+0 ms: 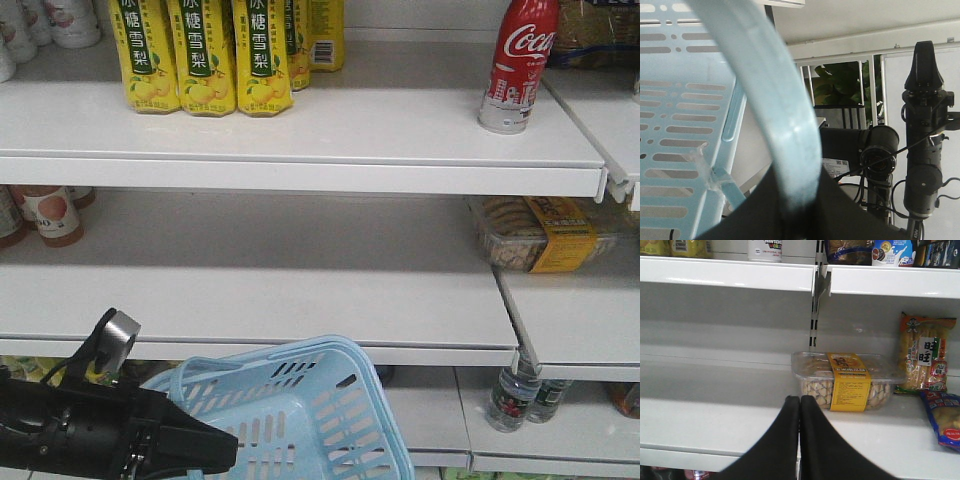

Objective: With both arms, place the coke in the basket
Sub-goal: 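Drive the base up to the shelf holding the red Coca-Cola bottle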

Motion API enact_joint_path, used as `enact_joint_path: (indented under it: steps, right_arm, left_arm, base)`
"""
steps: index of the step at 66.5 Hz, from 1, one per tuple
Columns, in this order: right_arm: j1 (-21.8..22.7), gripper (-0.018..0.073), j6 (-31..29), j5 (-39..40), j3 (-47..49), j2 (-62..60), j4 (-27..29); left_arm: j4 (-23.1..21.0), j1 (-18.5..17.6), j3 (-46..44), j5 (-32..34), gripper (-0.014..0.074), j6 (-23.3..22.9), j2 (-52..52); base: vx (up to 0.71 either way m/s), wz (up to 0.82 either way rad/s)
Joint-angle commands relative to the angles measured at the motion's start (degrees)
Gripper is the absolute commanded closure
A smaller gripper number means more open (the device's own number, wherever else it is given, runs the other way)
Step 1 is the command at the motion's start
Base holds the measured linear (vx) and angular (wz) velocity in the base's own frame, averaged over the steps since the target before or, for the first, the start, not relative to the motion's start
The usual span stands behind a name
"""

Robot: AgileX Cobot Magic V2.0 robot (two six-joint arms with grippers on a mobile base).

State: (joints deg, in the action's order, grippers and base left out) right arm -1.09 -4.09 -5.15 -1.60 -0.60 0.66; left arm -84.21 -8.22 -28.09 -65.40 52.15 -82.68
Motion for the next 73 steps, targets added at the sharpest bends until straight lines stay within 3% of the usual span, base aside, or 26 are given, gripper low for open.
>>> enact_joint_path:
  steps: [1,73]
  right_arm:
    - [0.3,0.0569,-0.1,4.1,-0.4,-0.7,-0.2]
    - [0.3,0.0569,-0.1,4.1,-0.4,-0.7,-0.2]
  left_arm:
    - [-4.1,-0.2,-1.0,-4.3,0.0603,0.4,1.7]
    - [-4.1,-0.2,-1.0,-4.3,0.0603,0.4,1.7]
  base:
    - [0.02,0.01]
    - [0.02,0.00]
